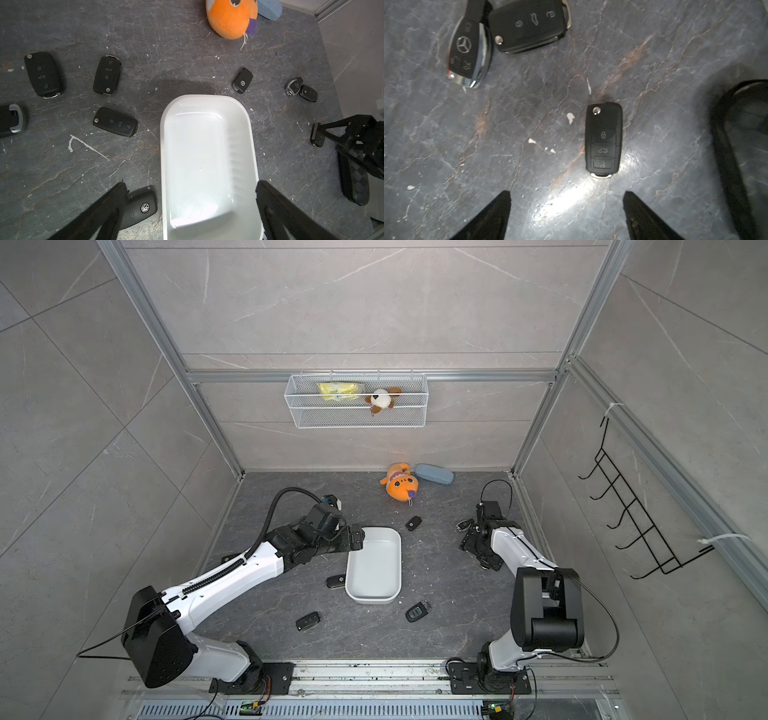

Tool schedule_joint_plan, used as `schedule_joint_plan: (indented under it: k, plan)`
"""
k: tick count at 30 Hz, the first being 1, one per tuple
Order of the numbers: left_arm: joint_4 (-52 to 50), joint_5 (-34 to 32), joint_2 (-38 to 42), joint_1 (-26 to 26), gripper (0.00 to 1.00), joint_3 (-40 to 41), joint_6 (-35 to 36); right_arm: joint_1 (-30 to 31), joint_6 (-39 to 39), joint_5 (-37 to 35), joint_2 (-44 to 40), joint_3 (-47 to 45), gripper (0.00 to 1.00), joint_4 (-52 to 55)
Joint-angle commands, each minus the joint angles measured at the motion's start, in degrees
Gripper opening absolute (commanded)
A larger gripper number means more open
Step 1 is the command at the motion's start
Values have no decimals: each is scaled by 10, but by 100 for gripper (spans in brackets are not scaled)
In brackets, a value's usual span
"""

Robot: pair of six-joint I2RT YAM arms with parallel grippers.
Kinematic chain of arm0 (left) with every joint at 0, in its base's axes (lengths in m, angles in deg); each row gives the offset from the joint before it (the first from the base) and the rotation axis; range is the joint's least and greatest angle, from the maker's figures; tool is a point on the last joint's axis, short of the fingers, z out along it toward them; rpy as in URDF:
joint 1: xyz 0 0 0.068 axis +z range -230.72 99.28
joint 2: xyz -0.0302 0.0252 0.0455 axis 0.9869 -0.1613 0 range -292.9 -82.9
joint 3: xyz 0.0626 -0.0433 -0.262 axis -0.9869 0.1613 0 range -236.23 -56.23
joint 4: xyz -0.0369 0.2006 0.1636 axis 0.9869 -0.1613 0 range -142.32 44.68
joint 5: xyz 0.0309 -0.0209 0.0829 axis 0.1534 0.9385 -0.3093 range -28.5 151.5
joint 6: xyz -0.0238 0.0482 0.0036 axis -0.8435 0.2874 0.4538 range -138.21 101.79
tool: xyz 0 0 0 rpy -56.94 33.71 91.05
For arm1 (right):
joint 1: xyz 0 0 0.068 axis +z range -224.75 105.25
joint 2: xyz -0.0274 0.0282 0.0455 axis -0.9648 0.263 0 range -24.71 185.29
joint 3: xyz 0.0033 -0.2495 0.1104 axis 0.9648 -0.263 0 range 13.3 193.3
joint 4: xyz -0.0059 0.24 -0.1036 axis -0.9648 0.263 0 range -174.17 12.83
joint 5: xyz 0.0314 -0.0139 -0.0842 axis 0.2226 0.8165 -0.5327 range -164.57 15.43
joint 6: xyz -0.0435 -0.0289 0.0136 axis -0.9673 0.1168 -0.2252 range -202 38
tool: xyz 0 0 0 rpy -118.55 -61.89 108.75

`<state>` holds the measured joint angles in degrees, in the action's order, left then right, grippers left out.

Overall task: Place the car key into the storage box
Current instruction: Pick up the car key from the center of the board.

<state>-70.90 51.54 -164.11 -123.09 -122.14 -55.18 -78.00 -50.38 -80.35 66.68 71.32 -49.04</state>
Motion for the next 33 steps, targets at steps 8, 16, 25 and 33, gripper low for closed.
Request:
schedule_joint_plan:
  k: [8,16,25,33]
  plan:
    - [26,7,25,13,100,-8,21,-34,-12,0,78,35,75,-23]
    - [30,22,24,23,100,-2,20,-45,-17,-5,104,39,72,-25]
    - [33,30,29,25,100,5,19,-49,-24,-4,113,39,66,-28]
    - [34,34,33,25,100,7,18,-49,-29,6,105,35,48,-28]
